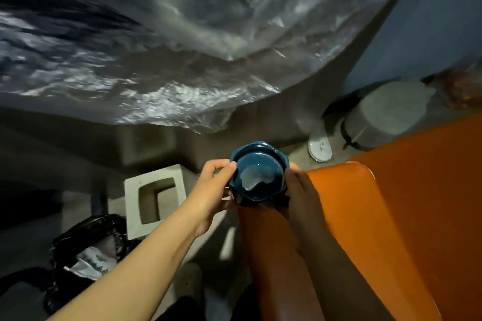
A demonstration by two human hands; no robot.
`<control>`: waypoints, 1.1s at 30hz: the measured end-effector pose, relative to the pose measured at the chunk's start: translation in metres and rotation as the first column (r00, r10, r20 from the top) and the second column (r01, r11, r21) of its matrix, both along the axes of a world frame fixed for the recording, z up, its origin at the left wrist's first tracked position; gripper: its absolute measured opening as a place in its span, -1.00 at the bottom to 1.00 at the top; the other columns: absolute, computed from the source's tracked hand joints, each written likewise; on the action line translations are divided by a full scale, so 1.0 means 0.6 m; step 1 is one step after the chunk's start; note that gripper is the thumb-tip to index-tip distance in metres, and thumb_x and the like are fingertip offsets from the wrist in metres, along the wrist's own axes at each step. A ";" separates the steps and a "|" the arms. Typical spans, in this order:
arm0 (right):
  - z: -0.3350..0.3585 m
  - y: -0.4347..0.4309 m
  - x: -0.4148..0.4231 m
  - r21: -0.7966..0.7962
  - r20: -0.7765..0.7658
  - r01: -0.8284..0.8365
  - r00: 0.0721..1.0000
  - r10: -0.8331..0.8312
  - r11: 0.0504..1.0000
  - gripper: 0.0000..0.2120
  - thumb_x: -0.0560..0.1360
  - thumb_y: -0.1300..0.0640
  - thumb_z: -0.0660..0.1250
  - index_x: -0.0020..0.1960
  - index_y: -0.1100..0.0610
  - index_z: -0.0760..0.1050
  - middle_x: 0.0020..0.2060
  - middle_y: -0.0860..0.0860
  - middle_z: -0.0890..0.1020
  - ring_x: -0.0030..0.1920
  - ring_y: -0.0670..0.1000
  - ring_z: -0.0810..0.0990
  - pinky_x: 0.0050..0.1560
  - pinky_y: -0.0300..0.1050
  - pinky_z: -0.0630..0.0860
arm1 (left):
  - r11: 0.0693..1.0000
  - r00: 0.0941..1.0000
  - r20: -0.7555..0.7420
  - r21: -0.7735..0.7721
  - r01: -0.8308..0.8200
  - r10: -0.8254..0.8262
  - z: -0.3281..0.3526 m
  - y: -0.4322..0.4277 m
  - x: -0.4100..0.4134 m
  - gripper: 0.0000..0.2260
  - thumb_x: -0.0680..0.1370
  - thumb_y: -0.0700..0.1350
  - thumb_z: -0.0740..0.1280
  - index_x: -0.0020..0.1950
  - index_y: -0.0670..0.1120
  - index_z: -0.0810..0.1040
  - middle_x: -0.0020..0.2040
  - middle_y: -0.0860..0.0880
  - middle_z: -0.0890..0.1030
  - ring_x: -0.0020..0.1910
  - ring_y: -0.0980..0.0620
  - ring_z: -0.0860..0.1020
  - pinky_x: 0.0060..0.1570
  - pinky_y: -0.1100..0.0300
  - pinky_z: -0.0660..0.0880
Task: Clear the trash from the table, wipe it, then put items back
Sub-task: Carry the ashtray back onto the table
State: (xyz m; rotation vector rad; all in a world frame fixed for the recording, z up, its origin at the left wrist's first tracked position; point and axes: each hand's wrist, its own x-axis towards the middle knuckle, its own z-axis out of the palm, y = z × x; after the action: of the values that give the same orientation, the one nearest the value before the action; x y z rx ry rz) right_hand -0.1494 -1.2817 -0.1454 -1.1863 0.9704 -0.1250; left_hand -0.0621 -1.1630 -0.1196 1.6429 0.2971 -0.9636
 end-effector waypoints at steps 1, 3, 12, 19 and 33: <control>0.024 0.028 0.011 0.023 0.024 -0.012 1.000 0.011 1.000 -0.78 0.62 0.08 0.15 0.23 -0.01 0.44 0.05 0.04 0.58 -0.02 0.00 0.59 -0.06 -0.09 0.63 | 1.000 0.999 0.013 -0.005 -0.031 0.031 0.019 0.031 0.008 -0.87 0.61 -0.02 0.21 0.11 -0.02 0.43 0.04 -0.10 0.52 -0.02 -0.07 0.54 0.05 -0.06 0.56; 0.067 0.088 0.036 0.089 0.091 -0.024 0.996 0.016 0.996 -0.80 0.62 0.17 0.14 0.19 0.09 0.47 0.04 0.08 0.59 -0.03 0.01 0.60 -0.14 -0.19 0.61 | 0.995 0.995 0.034 -0.037 -0.094 0.095 0.056 0.096 0.023 -0.91 0.61 -0.04 0.22 0.05 -0.03 0.44 0.02 -0.08 0.52 -0.07 -0.03 0.55 -0.06 0.01 0.60; 0.200 0.344 0.097 0.150 0.178 -0.176 0.973 0.148 0.973 -0.77 0.59 0.12 0.21 0.21 0.05 0.51 0.01 0.08 0.66 -0.02 0.05 0.66 0.01 0.07 0.62 | 0.950 0.948 0.133 -0.169 -0.264 0.288 0.186 0.388 0.046 -0.95 0.55 -0.09 0.31 -0.01 -0.02 0.48 -0.03 -0.09 0.59 -0.18 -0.02 0.59 -0.15 0.00 0.60; 0.265 0.469 0.109 0.027 0.213 -0.419 0.890 0.404 0.908 -0.82 0.58 0.09 0.22 0.12 0.00 0.56 0.03 0.06 0.64 0.08 0.08 0.60 -0.20 -0.08 0.62 | 0.855 0.842 0.180 -0.221 -0.470 0.509 0.239 0.536 0.000 -0.87 0.54 -0.04 0.34 0.06 -0.02 0.52 0.09 -0.11 0.60 0.02 -0.10 0.61 -0.05 -0.07 0.61; 0.300 0.794 0.029 0.019 0.265 -0.803 0.579 0.771 0.596 -0.81 0.57 0.11 0.24 0.10 0.07 0.58 -0.04 0.08 0.67 -0.03 0.06 0.64 -0.27 -0.09 0.57 | 0.505 0.450 0.252 -0.238 -0.830 0.857 0.281 0.834 -0.202 -0.82 0.54 -0.01 0.33 0.09 -0.04 0.55 0.00 -0.09 0.65 -0.15 -0.06 0.67 -0.31 0.11 0.61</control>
State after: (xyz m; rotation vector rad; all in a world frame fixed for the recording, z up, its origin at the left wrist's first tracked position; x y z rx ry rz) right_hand -0.1318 -0.8056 0.0346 -1.3432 0.1560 0.5189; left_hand -0.1831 -0.6626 0.0489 1.2731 0.7473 0.1066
